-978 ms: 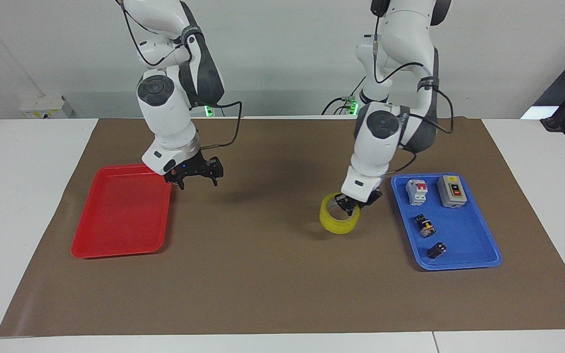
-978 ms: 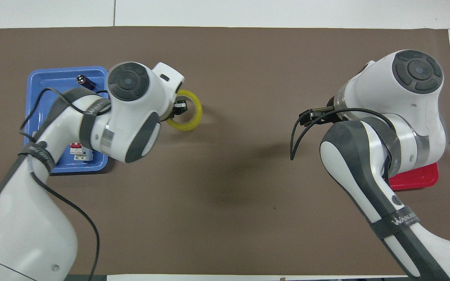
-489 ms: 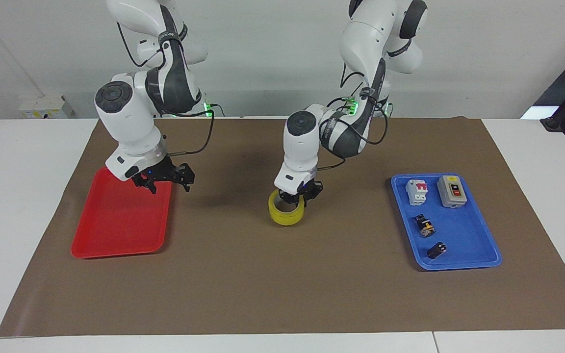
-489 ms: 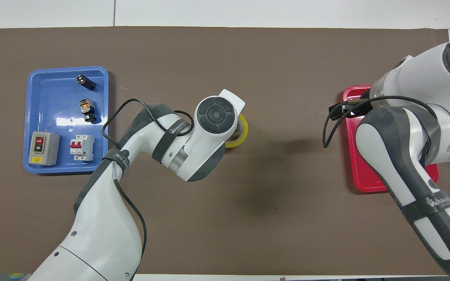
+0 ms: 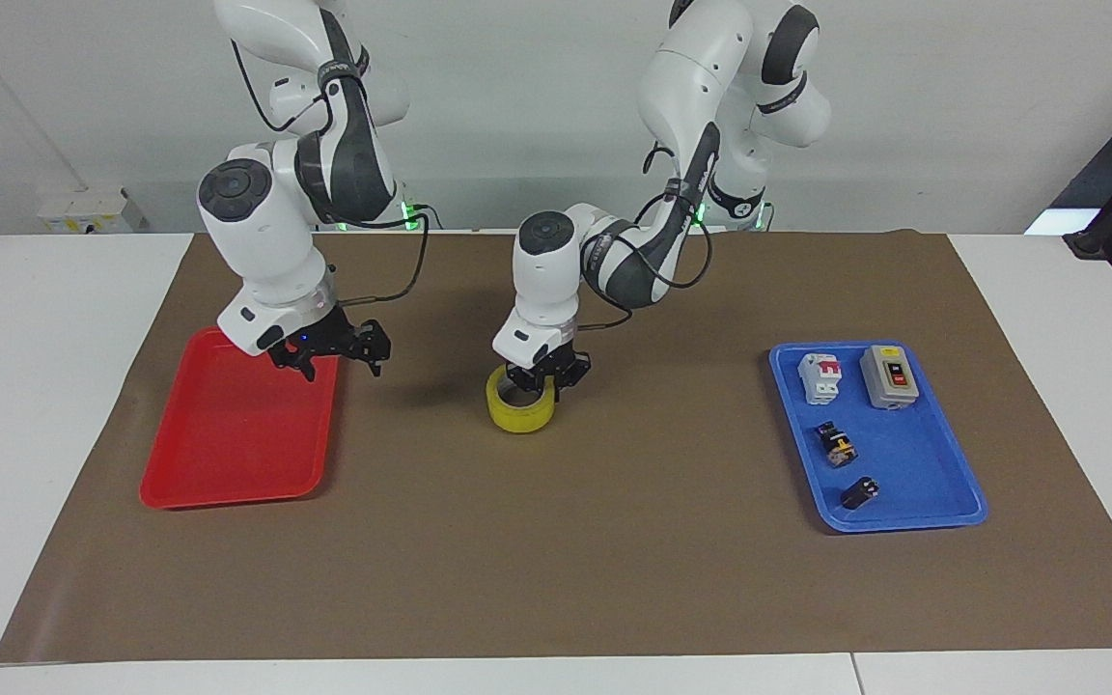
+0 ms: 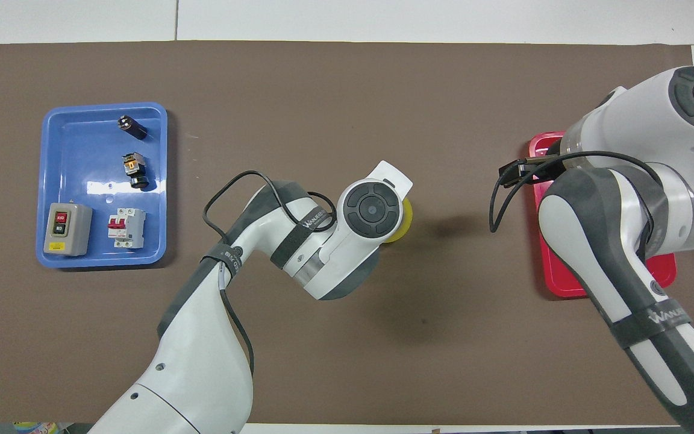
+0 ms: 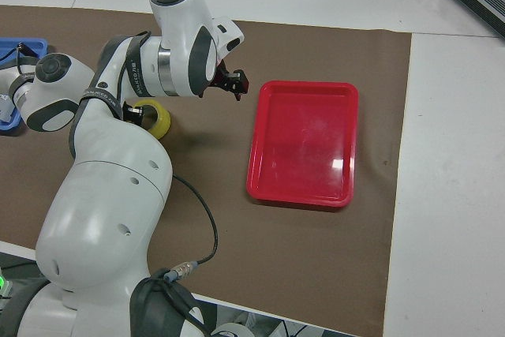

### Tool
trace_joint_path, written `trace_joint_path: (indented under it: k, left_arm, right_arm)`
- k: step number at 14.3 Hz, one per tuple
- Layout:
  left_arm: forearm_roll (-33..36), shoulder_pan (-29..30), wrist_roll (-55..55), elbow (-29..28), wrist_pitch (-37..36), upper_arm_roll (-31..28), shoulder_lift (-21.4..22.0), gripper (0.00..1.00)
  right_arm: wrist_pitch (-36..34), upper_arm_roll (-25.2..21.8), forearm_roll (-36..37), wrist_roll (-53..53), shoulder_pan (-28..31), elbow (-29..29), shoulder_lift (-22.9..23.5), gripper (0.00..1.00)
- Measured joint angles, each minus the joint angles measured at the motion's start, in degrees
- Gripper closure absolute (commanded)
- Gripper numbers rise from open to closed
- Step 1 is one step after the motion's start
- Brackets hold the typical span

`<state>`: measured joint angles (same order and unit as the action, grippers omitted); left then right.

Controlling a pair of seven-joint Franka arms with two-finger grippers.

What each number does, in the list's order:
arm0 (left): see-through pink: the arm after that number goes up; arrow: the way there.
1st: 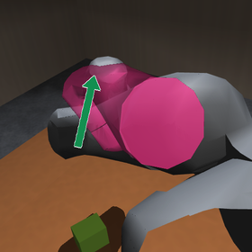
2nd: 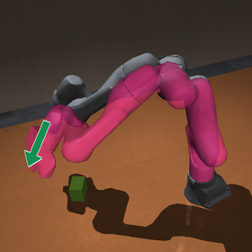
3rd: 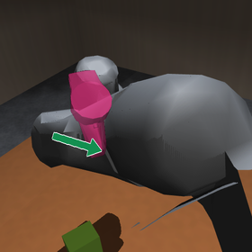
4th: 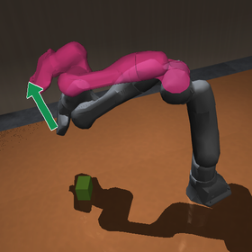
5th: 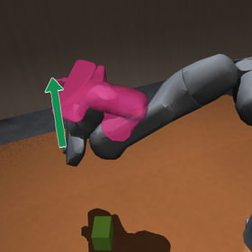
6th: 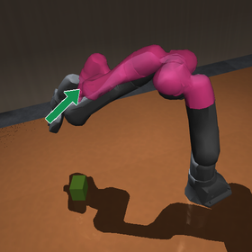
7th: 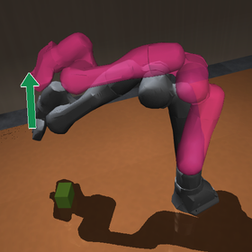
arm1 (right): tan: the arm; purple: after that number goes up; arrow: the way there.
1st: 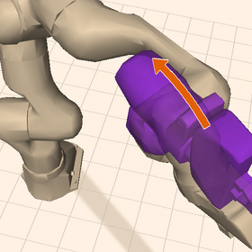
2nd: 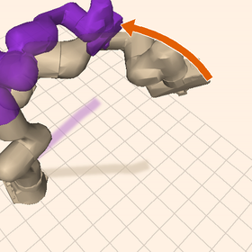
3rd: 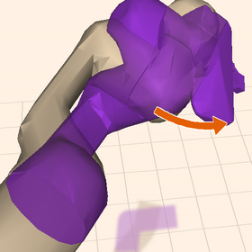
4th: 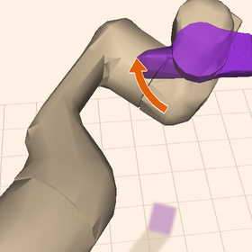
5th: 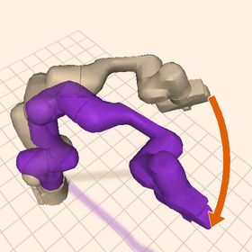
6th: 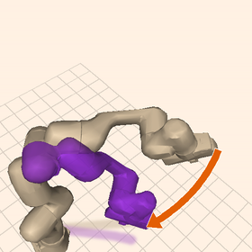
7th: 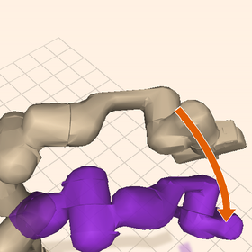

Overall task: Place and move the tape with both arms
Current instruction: 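Carry the tape with the left gripper to the table center and release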

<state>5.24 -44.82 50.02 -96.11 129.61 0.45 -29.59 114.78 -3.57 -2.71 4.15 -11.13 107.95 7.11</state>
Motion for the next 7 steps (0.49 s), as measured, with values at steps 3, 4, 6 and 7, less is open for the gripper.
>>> trace_joint_path:
  k: [3, 4, 6, 7]
  left_arm:
    - [0.0, 0.12, 0.03, -0.05, -0.01, -0.07, 0.13, 0.0]
    - [0.0, 0.22, 0.03, -0.04, -0.07, -0.17, 0.38, 0.0]
    - [0.0, 0.71, 0.02, -0.42, -1.05, -0.54, 2.29, 0.0]
    - [0.0, 1.63, -0.09, -1.48, -1.82, -0.67, 4.46, 0.0]
  right_arm:
    - [0.0, 0.01, 0.0, 0.0, -0.08, 0.0, 0.0, 0.0]
    - [0.0, 0.01, 0.0, 0.0, -0.08, 0.0, 0.0, 0.0]
    - [0.0, 0.01, 0.0, 0.0, -0.3, 0.0, 0.0, 0.0]
    - [0.05, 0.02, -0.06, 0.06, -0.96, 0.0, 0.0, 0.0]
